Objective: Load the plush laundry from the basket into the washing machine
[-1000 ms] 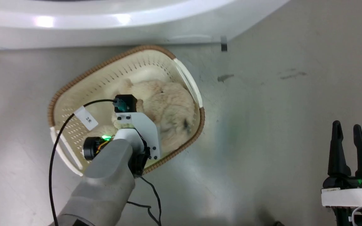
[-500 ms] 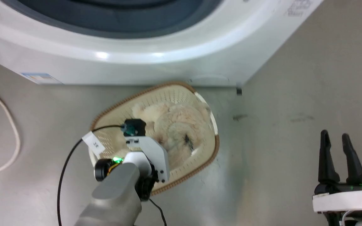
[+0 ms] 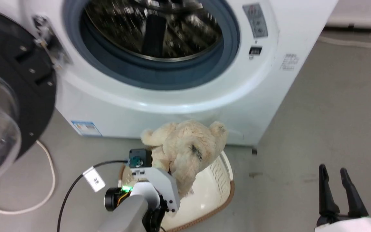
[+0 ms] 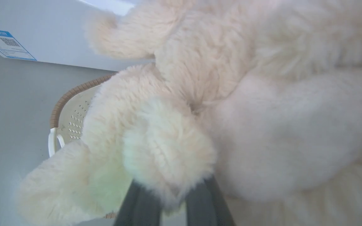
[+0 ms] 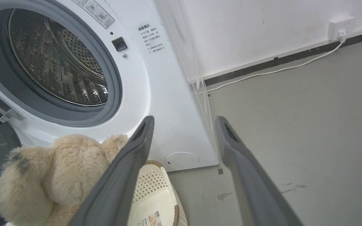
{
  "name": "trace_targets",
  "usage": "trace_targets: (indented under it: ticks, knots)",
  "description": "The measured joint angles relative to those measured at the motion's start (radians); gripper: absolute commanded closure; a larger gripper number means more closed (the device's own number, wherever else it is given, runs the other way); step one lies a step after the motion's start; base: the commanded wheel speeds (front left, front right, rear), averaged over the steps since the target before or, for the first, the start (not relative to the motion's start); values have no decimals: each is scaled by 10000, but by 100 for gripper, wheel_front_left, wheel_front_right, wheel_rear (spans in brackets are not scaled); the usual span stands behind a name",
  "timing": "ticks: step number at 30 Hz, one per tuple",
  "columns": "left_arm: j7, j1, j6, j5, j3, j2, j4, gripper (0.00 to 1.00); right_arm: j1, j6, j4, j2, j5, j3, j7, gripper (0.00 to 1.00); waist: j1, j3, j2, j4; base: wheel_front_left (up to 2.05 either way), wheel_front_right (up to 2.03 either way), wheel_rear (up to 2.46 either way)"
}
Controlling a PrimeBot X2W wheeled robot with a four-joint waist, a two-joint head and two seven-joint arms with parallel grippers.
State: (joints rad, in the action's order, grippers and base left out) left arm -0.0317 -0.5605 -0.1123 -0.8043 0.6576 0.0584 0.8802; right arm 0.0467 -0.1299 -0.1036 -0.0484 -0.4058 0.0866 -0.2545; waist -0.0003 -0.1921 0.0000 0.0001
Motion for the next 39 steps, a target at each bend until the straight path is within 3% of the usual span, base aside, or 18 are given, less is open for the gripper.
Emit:
trace_targets:
  ticks: [12, 24, 39]
  knots:
    - [-1198, 872, -631, 13, -412, 748, -2008, 100, 756, 0, -82, 0, -105, 29, 79, 0, 1, 1529, 0, 277, 0, 0, 0]
    - [-2104, 1315, -1553, 955, -782, 1507, -4744, 100, 887, 0, -84, 0, -288, 4, 79, 0, 3, 1790, 0, 241, 0, 0, 0]
    - [-2203, -26, -1375, 1685, -1509, 1787, -4604, 100, 368, 0, 52, 0, -253, 82, 75, 0, 5, 679, 0, -200, 0, 0, 0]
